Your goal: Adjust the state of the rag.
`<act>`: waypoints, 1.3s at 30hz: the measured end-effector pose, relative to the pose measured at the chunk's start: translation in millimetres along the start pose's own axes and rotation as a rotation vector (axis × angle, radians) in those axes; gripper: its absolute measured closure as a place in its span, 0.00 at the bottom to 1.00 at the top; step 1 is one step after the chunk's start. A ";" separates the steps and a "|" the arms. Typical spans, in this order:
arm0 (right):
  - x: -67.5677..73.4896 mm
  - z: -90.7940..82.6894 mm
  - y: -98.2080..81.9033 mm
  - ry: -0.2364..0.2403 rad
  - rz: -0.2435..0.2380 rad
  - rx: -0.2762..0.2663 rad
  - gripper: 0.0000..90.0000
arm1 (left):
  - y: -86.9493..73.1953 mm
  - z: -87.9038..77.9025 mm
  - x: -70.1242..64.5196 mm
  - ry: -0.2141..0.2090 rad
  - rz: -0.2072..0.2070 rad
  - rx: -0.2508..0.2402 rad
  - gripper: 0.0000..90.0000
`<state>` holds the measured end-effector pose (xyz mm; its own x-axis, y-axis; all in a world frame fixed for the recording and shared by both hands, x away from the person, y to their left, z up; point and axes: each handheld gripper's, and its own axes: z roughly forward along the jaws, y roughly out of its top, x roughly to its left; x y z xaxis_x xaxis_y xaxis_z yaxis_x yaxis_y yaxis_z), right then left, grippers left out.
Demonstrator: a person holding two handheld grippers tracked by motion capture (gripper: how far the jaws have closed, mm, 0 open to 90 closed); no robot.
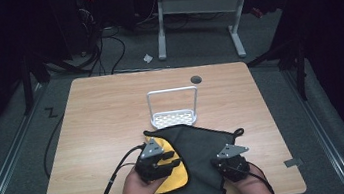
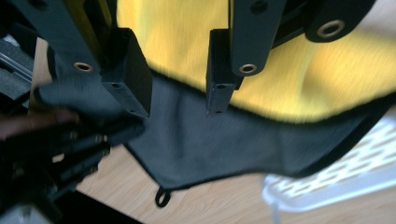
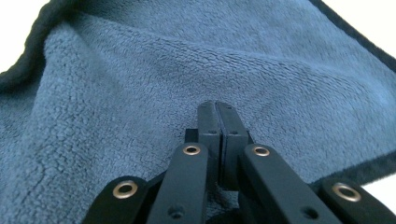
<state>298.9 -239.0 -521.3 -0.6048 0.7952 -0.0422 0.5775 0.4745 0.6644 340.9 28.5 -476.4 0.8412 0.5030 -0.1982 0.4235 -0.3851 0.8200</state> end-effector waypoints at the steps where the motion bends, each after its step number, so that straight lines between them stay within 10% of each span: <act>1: 0.1 -0.5 -1.0 -0.004 0.001 -0.002 1.00 | 5.6 6.6 -2.7 -0.001 0.008 0.007 0.69; 5: -0.9 0.4 -1.4 0.003 0.012 -0.011 1.00 | 20.0 41.8 -16.5 0.002 0.073 0.102 0.73; 7: -2.0 0.3 -1.7 0.009 0.014 -0.012 1.00 | 19.1 55.4 -20.4 0.060 0.120 0.177 0.94; 11: -1.8 0.4 -1.8 0.007 0.008 -0.014 1.00 | 10.5 61.4 -13.4 0.091 0.115 0.258 1.00; 25: -3.8 1.4 -0.7 0.013 0.014 -0.013 1.00 | -13.3 -6.1 9.2 0.132 0.028 0.189 1.00; 31: -3.4 2.8 1.1 0.002 0.009 -0.010 1.00 | 18.5 28.8 -3.8 0.062 0.052 0.169 1.00; 35: -4.5 2.8 0.5 0.009 0.013 -0.015 1.00 | 21.7 63.8 -2.6 0.095 0.096 0.303 1.00; 39: -7.2 2.5 -0.3 0.015 0.019 -0.016 1.00 | 1.1 58.9 7.1 0.141 0.121 0.383 1.00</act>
<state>304.4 -243.8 -523.1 -0.6018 0.7984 -0.0186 0.5800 0.4530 0.6771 367.1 -13.9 -508.5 0.8494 0.5276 -0.0155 0.4416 -0.6942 0.5684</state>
